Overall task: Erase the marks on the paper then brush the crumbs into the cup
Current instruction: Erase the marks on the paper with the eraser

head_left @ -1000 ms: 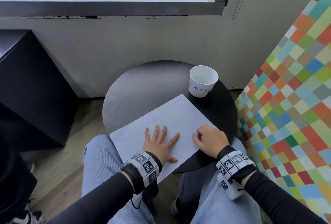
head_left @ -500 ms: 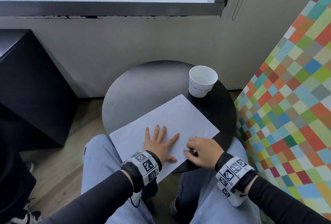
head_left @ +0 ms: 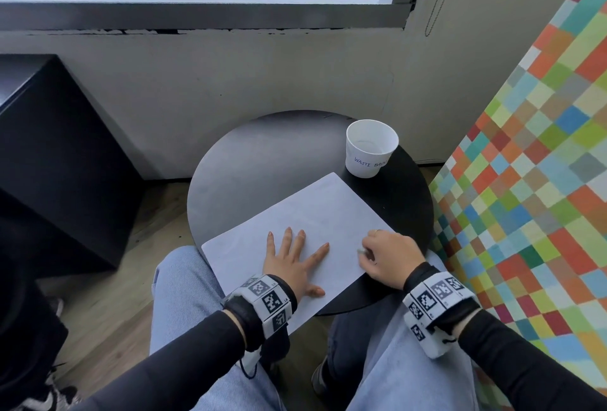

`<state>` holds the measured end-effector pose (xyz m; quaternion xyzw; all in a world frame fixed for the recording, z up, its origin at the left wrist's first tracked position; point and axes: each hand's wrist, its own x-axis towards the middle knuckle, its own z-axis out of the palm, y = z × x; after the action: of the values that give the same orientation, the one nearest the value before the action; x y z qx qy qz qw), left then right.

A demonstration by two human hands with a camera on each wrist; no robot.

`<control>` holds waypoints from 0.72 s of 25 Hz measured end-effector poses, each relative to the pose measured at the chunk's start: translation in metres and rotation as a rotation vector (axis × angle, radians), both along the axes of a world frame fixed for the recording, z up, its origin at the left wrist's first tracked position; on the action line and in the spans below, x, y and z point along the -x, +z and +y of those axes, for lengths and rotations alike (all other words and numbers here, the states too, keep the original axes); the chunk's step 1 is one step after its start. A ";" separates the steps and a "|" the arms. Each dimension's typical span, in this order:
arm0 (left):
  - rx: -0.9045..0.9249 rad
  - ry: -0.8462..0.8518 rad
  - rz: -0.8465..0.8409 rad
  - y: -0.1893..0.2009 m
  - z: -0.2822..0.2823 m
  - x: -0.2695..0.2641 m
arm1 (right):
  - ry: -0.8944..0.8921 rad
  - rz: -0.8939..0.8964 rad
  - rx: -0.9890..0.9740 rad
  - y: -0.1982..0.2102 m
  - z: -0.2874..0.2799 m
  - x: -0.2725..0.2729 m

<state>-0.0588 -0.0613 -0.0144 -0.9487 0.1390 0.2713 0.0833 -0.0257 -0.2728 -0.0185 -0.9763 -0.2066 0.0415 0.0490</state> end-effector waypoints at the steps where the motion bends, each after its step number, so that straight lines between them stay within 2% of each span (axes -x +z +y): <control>1: -0.002 -0.001 0.001 0.000 0.000 0.000 | -0.041 -0.015 0.012 0.003 -0.004 -0.005; 4: -0.001 0.003 -0.007 0.000 0.000 0.000 | -0.017 -0.067 -0.074 0.006 -0.003 0.001; 8: -0.001 0.010 -0.011 -0.002 -0.004 0.003 | 0.174 -0.015 -0.063 -0.008 0.012 0.030; 12: 0.013 0.008 0.009 -0.001 -0.002 0.001 | -0.140 0.012 -0.001 0.002 0.002 0.004; 13: 0.015 0.008 0.012 -0.002 -0.002 0.001 | -0.153 0.027 0.008 0.002 0.001 0.001; 16: 0.035 -0.031 -0.023 0.002 0.010 -0.006 | -0.020 0.060 -0.036 -0.004 0.005 0.006; 18: 0.064 -0.050 -0.060 0.007 0.032 -0.018 | -0.052 0.065 -0.046 -0.006 0.001 0.004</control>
<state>-0.0405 -0.0293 -0.0077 -0.9548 0.1689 0.2360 0.0639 -0.0297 -0.2718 -0.0244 -0.9780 -0.1806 0.0673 0.0792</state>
